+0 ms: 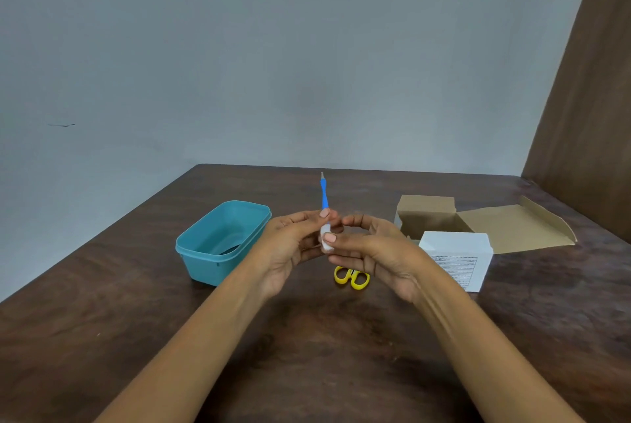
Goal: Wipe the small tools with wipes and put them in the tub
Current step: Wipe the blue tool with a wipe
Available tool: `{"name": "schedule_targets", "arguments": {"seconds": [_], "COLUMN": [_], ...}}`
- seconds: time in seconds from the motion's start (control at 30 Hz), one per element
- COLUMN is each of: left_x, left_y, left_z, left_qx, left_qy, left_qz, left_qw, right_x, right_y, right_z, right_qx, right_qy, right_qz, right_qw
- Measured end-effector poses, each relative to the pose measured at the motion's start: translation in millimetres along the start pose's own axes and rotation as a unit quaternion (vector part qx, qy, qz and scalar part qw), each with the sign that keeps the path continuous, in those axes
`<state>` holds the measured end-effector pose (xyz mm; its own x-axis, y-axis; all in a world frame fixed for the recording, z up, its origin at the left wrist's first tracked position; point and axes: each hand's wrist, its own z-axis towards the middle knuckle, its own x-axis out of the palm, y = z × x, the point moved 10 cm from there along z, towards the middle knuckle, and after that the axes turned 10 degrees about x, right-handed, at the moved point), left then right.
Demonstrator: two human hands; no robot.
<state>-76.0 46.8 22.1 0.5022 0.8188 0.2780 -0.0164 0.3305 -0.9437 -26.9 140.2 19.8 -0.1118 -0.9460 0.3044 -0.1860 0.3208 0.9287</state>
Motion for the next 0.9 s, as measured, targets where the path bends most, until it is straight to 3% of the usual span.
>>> {"name": "schedule_targets", "arguments": {"seconds": [0.1,0.27,0.53,0.73,0.9], "left_x": [4.5,6.9,-14.7,-4.5,-5.9], "left_y": [3.7,5.6,-9.8,-3.4,-3.6], "left_z": [-1.3,-0.8,2.9,2.5,2.7], "left_qx": [-0.026,-0.028,0.053,0.021,0.022], "left_qy": [0.013,0.038,-0.059,-0.008,-0.007], "left_qz": [-0.021,-0.007,0.009,0.035,0.038], "left_qw": [0.999,0.999,0.997,0.999,0.999], "right_x": [-0.2,-9.3,-5.3,-10.0,-1.0], "right_y": [-1.3,3.0,-0.4,5.8,-2.0], "right_z": [1.8,0.6,-1.7,-2.7,0.8], "right_qx": [0.005,-0.036,-0.012,-0.042,-0.013], "right_qy": [0.012,-0.04,-0.06,-0.067,-0.027], "right_qz": [0.035,0.046,-0.085,-0.022,-0.005], "right_qw": [0.999,0.997,0.995,0.997,1.0]}}
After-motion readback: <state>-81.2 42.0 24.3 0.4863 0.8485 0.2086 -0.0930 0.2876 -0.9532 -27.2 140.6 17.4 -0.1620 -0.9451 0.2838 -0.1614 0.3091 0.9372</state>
